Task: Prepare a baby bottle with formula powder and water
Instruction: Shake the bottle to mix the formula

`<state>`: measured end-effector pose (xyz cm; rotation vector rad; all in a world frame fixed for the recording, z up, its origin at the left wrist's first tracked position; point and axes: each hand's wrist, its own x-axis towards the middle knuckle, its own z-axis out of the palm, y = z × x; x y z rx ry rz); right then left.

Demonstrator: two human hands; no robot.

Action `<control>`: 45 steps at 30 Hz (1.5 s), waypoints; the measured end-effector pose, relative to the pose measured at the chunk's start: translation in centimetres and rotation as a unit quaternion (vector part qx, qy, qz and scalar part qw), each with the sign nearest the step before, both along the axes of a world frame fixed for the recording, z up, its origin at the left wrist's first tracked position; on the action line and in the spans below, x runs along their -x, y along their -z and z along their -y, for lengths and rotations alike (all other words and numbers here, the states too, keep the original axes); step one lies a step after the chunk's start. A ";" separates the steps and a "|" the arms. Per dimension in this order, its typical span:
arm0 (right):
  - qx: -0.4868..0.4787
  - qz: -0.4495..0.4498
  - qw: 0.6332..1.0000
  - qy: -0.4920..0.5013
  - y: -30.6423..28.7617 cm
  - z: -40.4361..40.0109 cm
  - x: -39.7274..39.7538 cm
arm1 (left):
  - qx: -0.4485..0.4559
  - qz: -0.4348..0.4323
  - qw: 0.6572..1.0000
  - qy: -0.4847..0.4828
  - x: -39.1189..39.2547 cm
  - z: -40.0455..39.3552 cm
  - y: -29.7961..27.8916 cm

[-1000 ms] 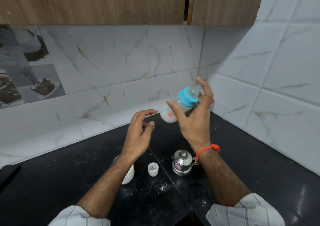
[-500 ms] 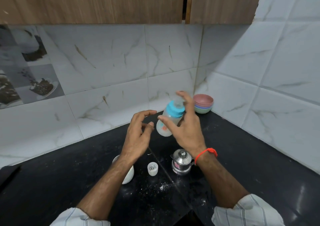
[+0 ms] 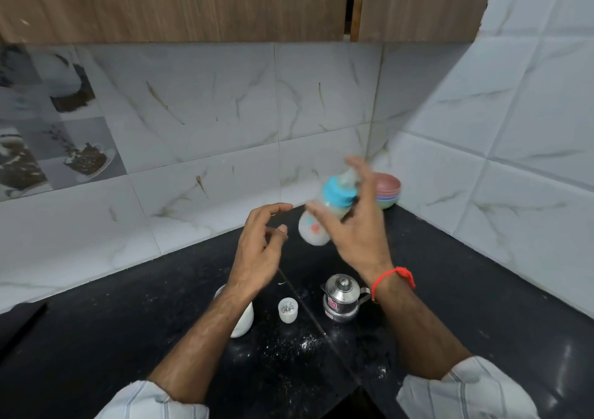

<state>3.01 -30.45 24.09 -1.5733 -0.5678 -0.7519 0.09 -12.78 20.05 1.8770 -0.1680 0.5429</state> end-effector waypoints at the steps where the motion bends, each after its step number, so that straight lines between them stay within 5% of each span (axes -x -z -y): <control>1: 0.025 -0.033 0.999 -0.011 0.5 0.1 0.1 | 0.001 0.003 1.000 -0.001 0.0 0.0 -0.1; 8: -0.207 0.005 0.978 -0.011 -0.5 0.8 -0.4 | -0.006 0.003 1.000 0.000 0.0 0.0 0.2; 10: -0.174 0.013 0.985 0.012 0.0 1.0 -0.4 | -0.004 0.006 1.000 -0.003 0.0 0.0 0.1; 13: 0.026 -0.095 0.995 -0.015 1.5 0.7 -0.1 | -0.007 0.007 1.000 0.002 0.0 0.3 0.0; 18: -0.165 0.049 0.985 0.019 0.6 0.4 0.0 | -0.003 0.007 1.000 -0.003 -0.1 0.0 0.2; 22: 0.035 -0.039 0.999 0.009 1.2 0.8 -0.2 | -0.004 0.007 1.000 -0.003 -0.1 -0.1 0.3; 27: -0.151 0.038 0.988 0.001 0.9 0.7 -0.4 | -0.001 0.003 1.000 -0.008 -0.1 -0.3 0.8; 31: 0.040 -0.085 0.994 -0.058 2.0 0.6 -0.3 | -0.003 0.006 1.000 -0.002 -0.2 0.0 0.5; 36: -0.207 -0.172 0.956 -0.119 1.1 0.3 -0.4 | 0.003 0.000 1.000 -0.008 -0.1 0.2 0.3; 39: -0.198 -0.178 0.956 -0.121 1.2 0.7 -0.6 | 0.007 0.001 1.000 -0.015 -0.1 0.0 0.2; 42: -0.158 -0.165 0.973 -0.019 1.1 1.1 -0.6 | 0.009 -0.003 1.000 -0.020 0.0 -0.1 0.4; 45: -0.212 -0.208 0.954 -0.043 0.9 1.3 -0.9 | 0.006 -0.004 1.000 -0.019 0.1 0.0 0.4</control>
